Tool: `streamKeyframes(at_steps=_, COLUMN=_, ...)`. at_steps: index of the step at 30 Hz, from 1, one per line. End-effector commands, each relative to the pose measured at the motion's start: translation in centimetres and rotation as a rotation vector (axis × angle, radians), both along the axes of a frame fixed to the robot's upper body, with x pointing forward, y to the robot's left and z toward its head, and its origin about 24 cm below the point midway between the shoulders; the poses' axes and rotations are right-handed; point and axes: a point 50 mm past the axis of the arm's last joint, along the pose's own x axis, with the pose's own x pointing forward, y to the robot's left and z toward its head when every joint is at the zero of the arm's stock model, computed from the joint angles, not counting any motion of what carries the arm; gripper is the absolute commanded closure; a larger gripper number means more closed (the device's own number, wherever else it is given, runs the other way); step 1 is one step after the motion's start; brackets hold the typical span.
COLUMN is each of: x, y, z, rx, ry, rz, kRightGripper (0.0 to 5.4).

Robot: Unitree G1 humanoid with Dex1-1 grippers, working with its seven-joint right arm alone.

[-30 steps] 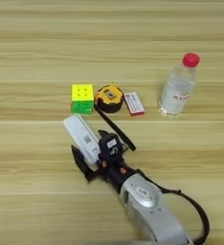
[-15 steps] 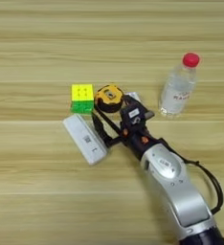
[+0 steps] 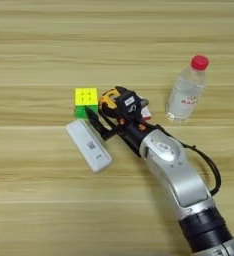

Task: Move the objects on the table

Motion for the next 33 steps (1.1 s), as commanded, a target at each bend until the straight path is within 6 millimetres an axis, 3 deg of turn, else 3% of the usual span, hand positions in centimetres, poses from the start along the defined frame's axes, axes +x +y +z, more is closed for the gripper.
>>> streamKeyframes(at_steps=1, x=1.5, y=1.0, z=2.6, rx=0.037, ry=-0.104, rz=0.033, kRightGripper=0.04)
streamKeyframes(at_steps=13, x=3.7, y=2.1, z=1.1, rx=0.003, ry=-0.054, rz=0.08, kRightGripper=0.04)
streamKeyframes(at_steps=33, x=5.4, y=3.1, z=0.3, rx=-0.007, ry=-0.051, rz=0.131, kRightGripper=0.04)
